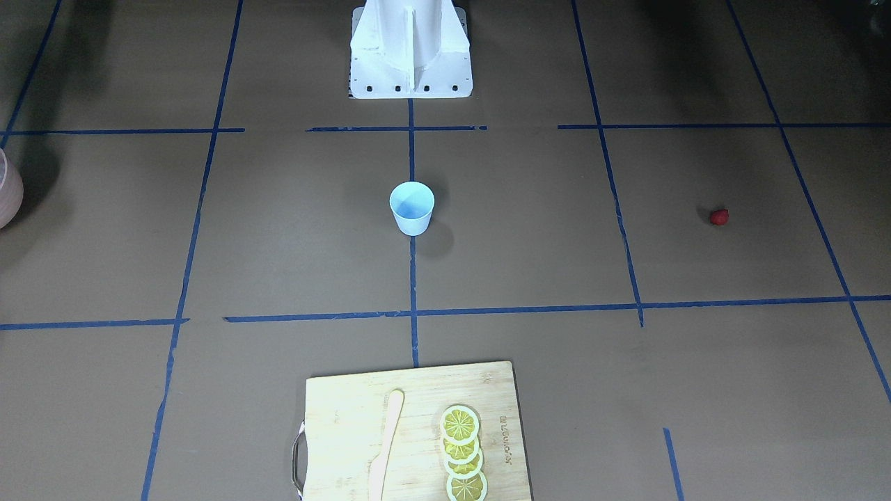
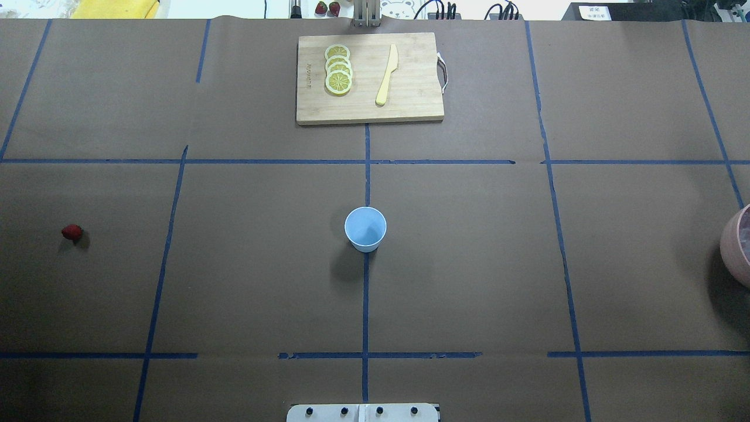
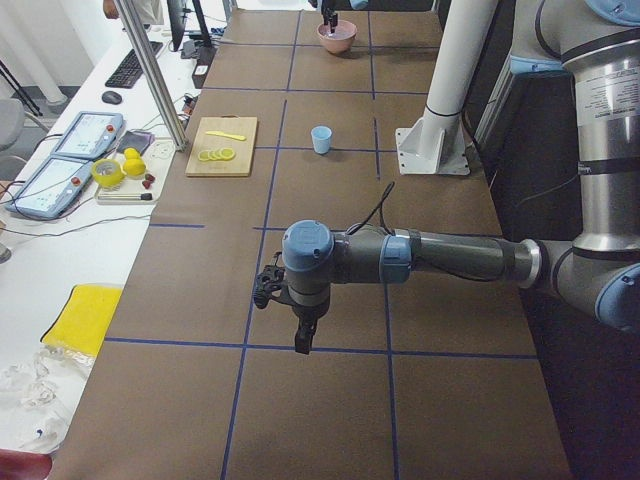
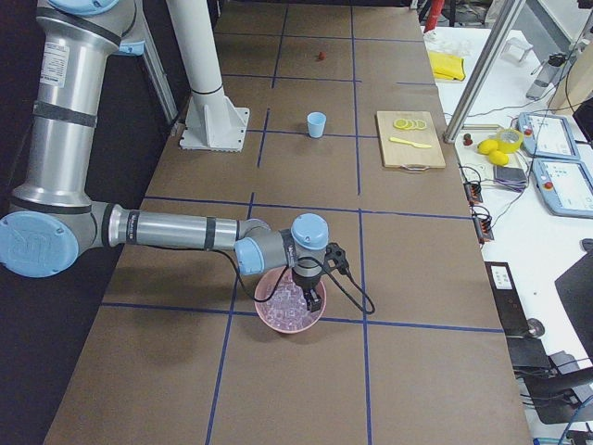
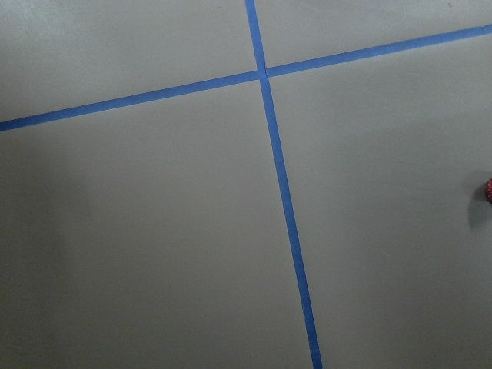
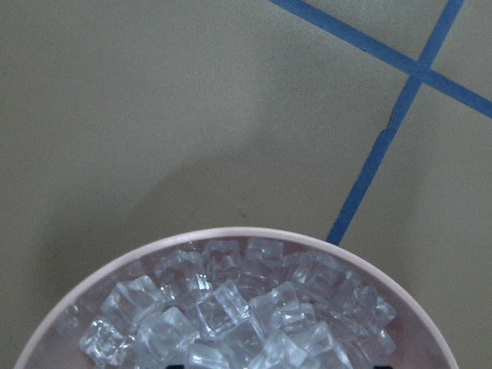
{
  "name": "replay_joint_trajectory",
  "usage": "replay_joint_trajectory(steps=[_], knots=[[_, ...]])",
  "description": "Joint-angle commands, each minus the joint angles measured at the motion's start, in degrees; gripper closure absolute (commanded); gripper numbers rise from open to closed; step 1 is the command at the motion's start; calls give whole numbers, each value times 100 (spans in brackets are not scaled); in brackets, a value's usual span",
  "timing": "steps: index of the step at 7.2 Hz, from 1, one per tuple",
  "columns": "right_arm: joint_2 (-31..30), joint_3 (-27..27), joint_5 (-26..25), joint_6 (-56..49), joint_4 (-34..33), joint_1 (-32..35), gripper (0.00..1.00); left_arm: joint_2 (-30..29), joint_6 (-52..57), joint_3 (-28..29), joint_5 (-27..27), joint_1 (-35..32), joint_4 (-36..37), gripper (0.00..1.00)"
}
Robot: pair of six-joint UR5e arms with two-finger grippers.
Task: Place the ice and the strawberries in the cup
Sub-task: 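Grasp an ice cube from the pink bowl with the right gripper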
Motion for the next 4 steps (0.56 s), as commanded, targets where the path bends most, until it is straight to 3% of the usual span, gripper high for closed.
replay_joint_trajectory(steps=[1, 4], knots=[[6, -67, -6, 31, 0, -39, 16, 0, 0, -2, -9, 0, 0, 0], [6, -145, -6, 22, 8, -91, 18, 0, 0, -2, -9, 0, 0, 0]])
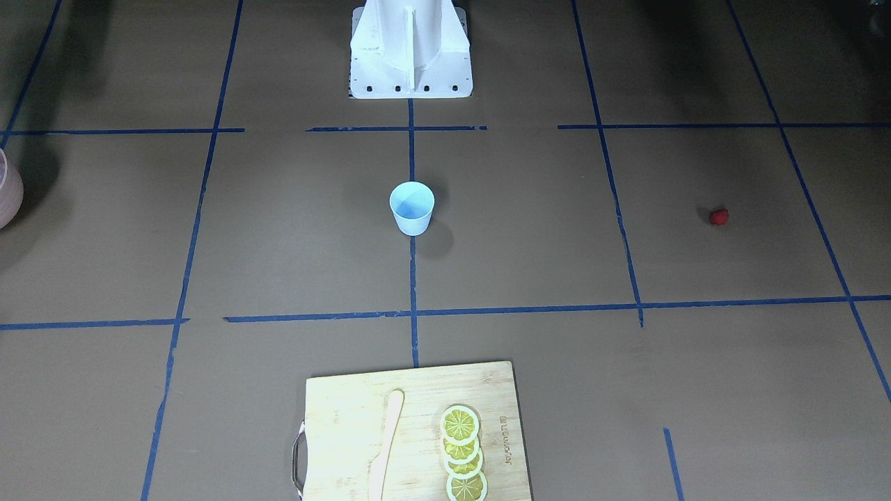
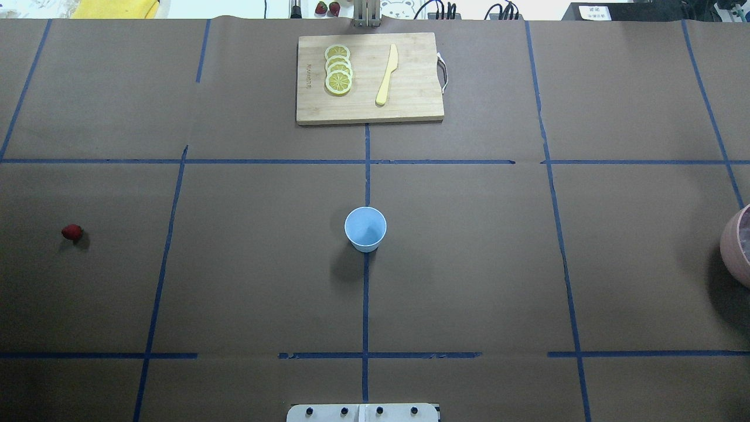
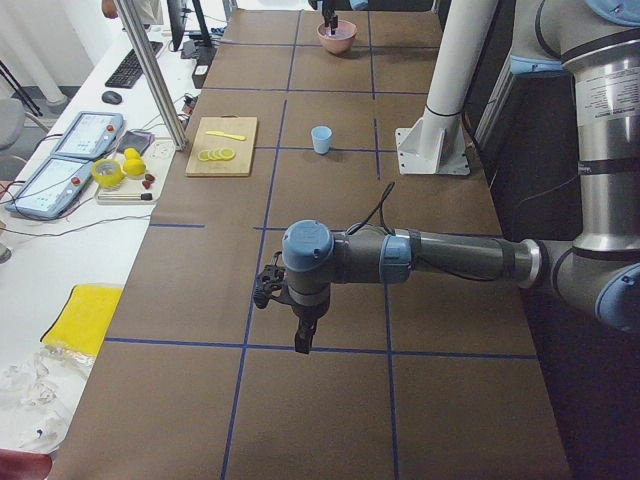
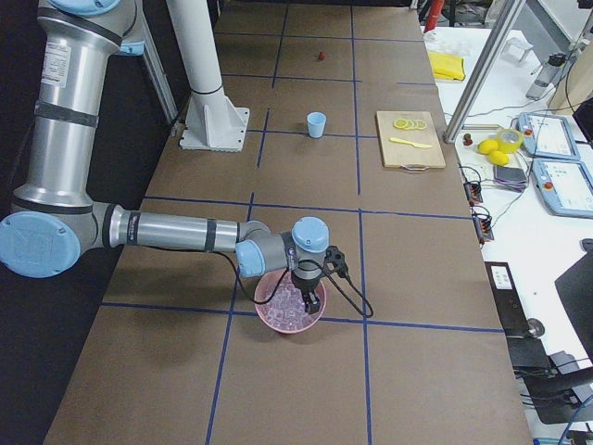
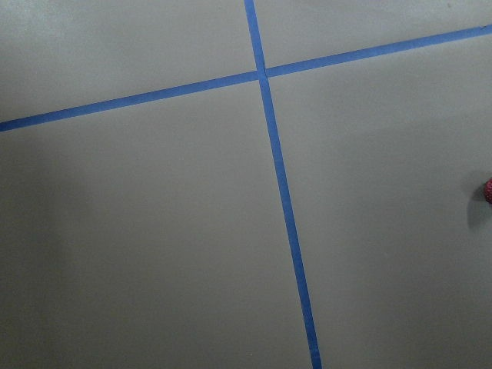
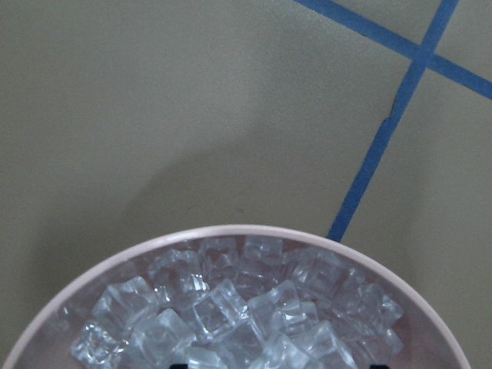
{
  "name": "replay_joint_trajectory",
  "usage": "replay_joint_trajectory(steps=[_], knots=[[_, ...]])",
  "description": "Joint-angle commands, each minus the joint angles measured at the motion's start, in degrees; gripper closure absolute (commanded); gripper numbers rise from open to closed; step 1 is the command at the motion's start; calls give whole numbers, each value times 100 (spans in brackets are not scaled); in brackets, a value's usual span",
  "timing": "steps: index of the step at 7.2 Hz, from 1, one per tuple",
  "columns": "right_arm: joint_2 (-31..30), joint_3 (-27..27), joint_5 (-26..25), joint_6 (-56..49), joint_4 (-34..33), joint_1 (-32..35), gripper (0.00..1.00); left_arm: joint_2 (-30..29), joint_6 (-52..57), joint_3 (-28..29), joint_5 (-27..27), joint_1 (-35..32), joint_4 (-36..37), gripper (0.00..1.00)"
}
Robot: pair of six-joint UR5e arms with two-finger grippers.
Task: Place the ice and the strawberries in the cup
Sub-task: 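Grasp an ice cube from the pink bowl with the right gripper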
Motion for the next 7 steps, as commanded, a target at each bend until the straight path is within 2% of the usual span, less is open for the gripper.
replay_joint_trajectory(steps=[1, 3, 5, 6, 7], knots=[[0, -53, -2, -7, 33, -37, 18, 0, 0, 0, 0, 0, 0, 0], [0, -62, -2, -33, 42, -37, 23, 9, 0, 0, 0, 0, 0, 0], [0, -53, -11, -68, 51, -28, 66, 9, 0, 0, 0, 0, 0, 0], [0, -27, -3, -77, 43, -28, 81, 9, 0, 0, 0, 0, 0, 0], [0, -9, -2, -77, 42, -19, 86, 9, 0, 0, 0, 0, 0, 0]])
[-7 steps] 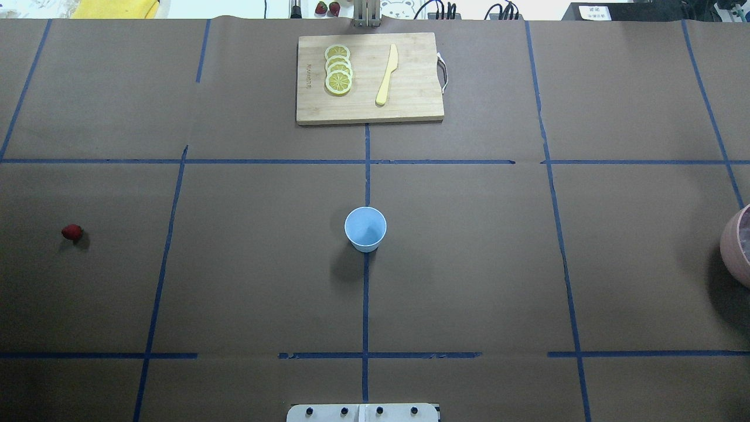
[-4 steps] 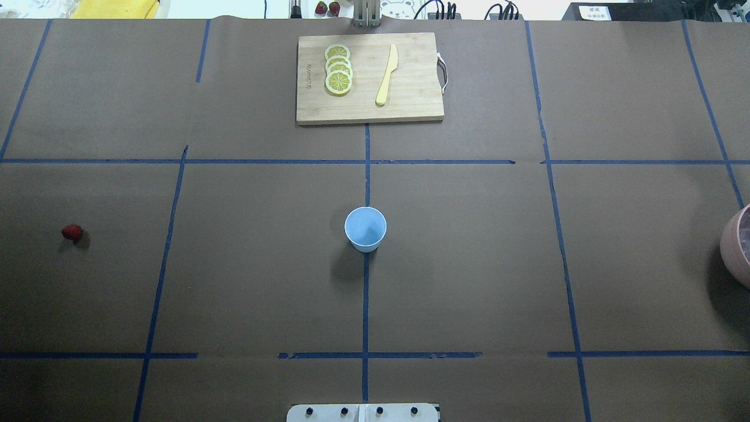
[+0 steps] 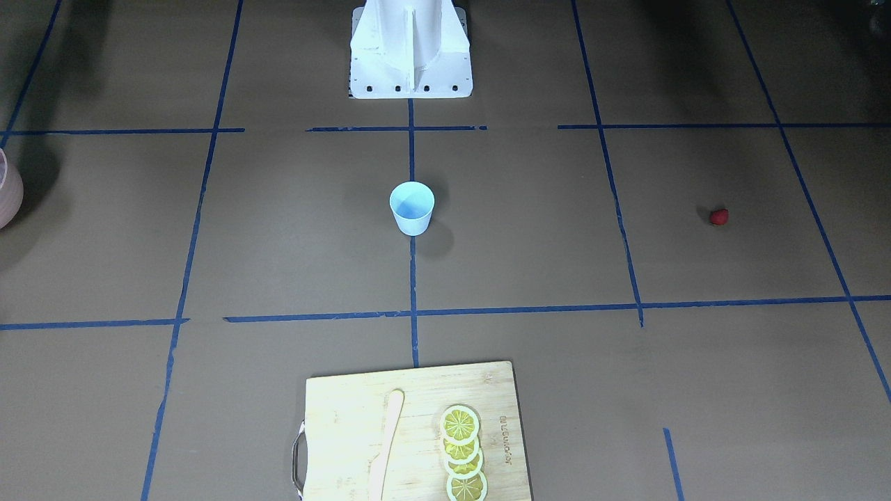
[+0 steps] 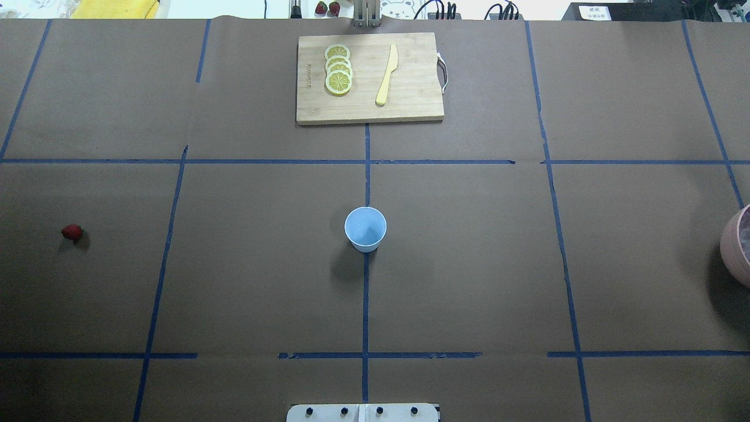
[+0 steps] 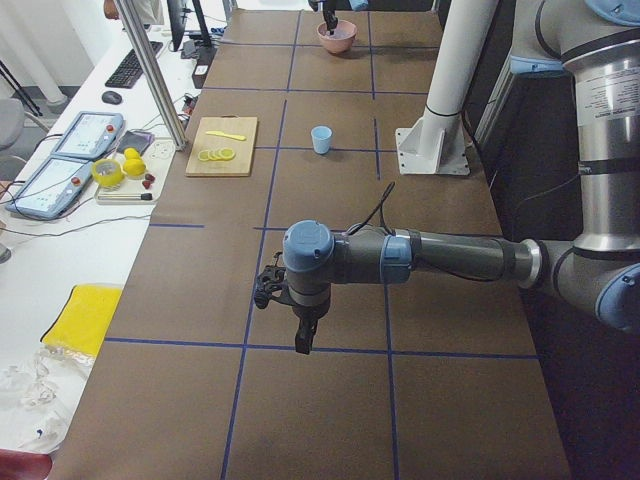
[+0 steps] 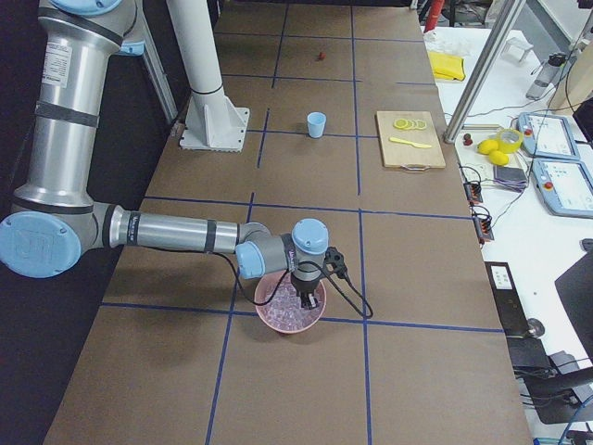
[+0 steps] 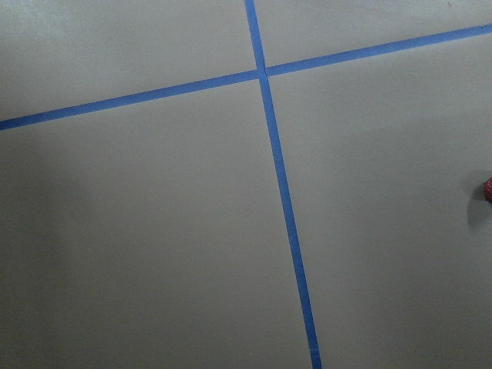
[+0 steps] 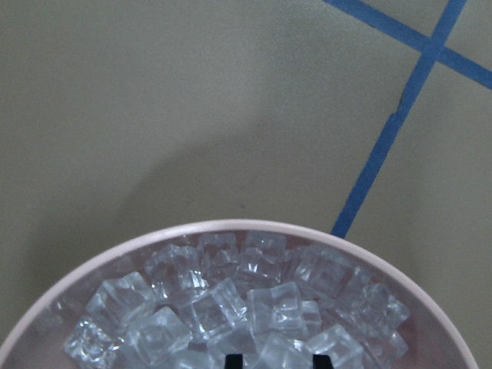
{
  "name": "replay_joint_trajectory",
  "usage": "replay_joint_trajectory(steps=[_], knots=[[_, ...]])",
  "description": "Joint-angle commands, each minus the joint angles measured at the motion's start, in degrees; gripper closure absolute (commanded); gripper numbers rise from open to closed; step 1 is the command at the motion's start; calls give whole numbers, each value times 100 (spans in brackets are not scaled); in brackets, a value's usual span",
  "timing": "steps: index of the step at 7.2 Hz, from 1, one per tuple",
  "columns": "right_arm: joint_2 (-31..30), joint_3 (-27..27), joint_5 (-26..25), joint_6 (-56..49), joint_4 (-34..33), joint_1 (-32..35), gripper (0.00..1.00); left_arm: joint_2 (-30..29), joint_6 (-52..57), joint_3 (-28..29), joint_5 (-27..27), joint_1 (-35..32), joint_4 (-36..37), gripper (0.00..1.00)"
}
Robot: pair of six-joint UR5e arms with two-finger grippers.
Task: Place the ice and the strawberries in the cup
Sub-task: 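Grasp an ice cube from the pink bowl with the right gripper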
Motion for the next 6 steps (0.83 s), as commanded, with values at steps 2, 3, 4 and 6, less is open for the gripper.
replay_joint_trajectory(steps=[2, 3, 4, 6], knots=[[0, 76, 38, -6, -2, 102, 87, -9, 0, -9, 0, 0, 0, 0], [9, 268, 82, -6, -63, 356, 87, -9, 0, -9, 0, 0, -9, 0], [9, 452, 73, 73, -107, 428, 90, -9, 0, -9, 0, 0, -9, 0], [70, 760, 134, 500, -107, 428, 95, -9, 0, -9, 0, 0, 0, 0]])
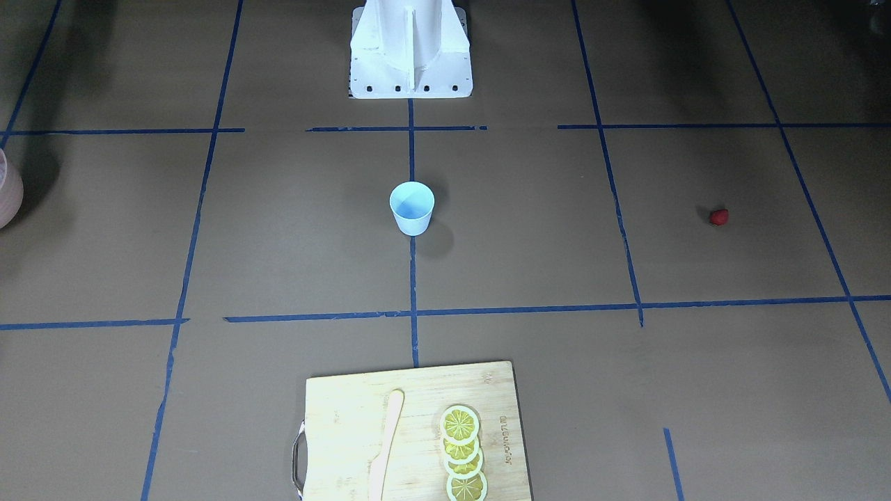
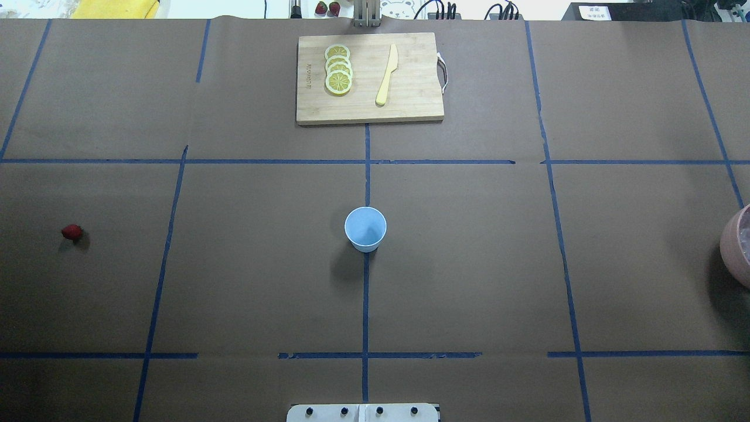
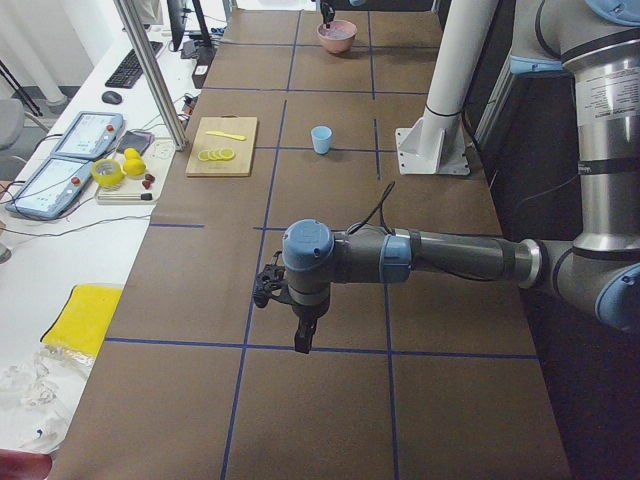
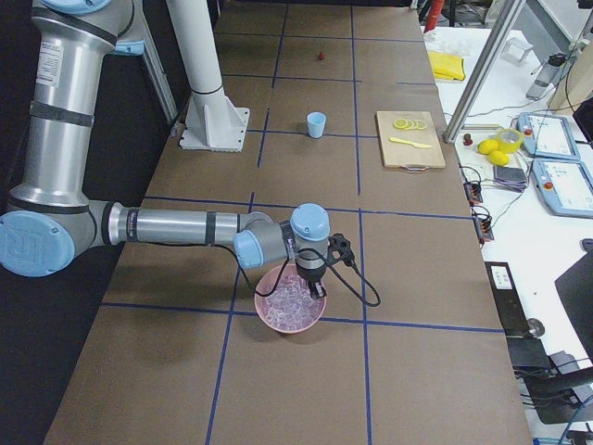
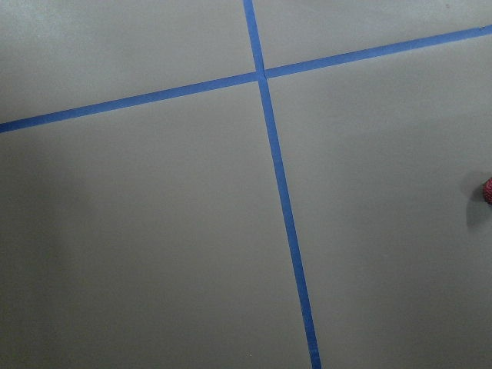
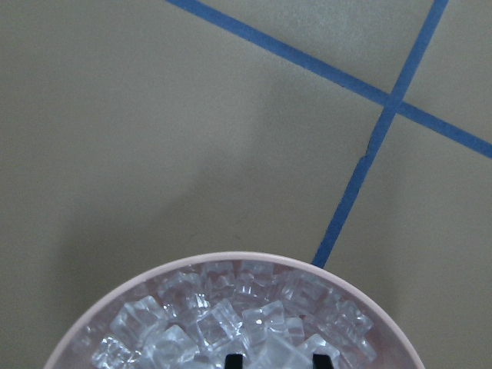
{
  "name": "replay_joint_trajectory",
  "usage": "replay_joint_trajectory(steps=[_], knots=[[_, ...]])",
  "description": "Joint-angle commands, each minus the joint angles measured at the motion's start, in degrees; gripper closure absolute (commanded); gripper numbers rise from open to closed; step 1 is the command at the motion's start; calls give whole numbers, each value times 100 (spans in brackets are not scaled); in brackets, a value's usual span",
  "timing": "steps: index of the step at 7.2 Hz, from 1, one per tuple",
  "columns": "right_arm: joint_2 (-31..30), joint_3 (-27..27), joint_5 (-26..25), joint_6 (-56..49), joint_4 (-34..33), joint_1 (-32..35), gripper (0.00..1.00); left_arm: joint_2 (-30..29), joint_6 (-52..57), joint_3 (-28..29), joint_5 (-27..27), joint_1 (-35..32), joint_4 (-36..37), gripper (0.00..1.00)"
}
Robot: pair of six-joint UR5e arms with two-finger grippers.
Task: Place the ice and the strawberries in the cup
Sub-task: 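Grasp an ice cube from the pink bowl with the right gripper, then carry the ice cube with the right gripper over the light-blue cup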
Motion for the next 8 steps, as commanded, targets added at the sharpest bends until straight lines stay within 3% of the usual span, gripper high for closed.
replay_joint_trajectory(steps=[1, 4, 8], knots=[[101, 451, 56, 1219, 1, -16, 98, 0, 0, 0, 0, 0, 3, 0], [363, 1260, 12, 3153, -7, -962, 100, 0, 0, 0, 0, 0, 3, 0], [1943, 1271, -890, 5756, -173, -2850, 100, 0, 0, 0, -9, 0, -6, 0]])
